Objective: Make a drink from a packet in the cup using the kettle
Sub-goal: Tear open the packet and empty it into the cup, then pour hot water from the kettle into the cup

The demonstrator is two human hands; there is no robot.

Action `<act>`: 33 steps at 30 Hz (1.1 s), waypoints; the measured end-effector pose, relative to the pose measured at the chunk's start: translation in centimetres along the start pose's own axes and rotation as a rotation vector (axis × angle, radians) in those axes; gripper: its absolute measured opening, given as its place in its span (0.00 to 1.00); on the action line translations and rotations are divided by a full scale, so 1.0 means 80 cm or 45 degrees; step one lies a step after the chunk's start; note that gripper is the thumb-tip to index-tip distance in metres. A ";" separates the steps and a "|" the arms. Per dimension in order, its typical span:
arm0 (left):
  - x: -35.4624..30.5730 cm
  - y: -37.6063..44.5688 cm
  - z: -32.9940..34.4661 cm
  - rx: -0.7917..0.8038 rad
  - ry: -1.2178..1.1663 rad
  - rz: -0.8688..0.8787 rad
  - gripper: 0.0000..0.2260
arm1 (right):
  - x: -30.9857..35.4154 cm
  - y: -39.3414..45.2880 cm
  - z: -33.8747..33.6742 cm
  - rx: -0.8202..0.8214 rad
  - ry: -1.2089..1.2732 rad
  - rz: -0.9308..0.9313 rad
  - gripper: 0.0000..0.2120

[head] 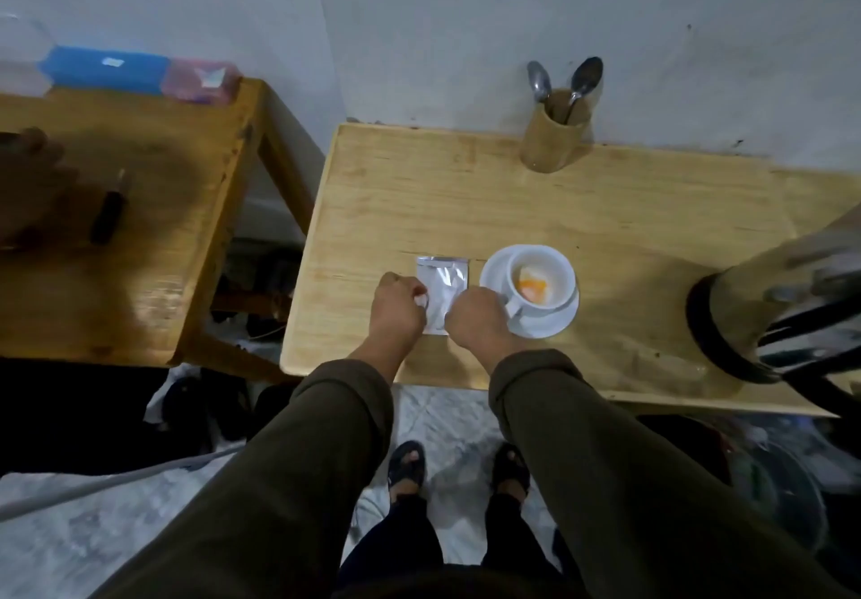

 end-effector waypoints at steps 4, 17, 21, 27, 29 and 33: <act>0.002 0.006 0.005 0.019 0.041 0.037 0.12 | 0.002 0.001 0.001 -0.069 -0.089 -0.021 0.15; -0.005 -0.004 0.007 0.062 0.026 -0.009 0.18 | -0.004 -0.024 -0.010 -0.143 0.121 0.114 0.13; -0.026 -0.027 0.012 0.082 -0.078 0.002 0.21 | -0.022 -0.046 -0.035 -0.337 0.272 0.119 0.13; -0.052 -0.080 0.047 0.069 -0.133 0.005 0.21 | -0.093 -0.088 -0.070 -0.612 0.377 0.201 0.14; -0.061 -0.100 0.064 0.024 -0.157 -0.035 0.19 | -0.125 -0.106 -0.075 -0.688 0.400 0.213 0.14; -0.080 -0.130 0.106 0.013 -0.137 -0.054 0.19 | -0.200 -0.138 -0.069 -0.843 0.322 0.229 0.14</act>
Point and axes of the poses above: each hand's wrist, its own y-axis towards the middle knuckle, its own z-axis out of the palm, x = y × z, the point moved 3 cm from there along y, towards the middle knuckle, and after that the axes turned 15 degrees about -y, right-handed, at the moved point
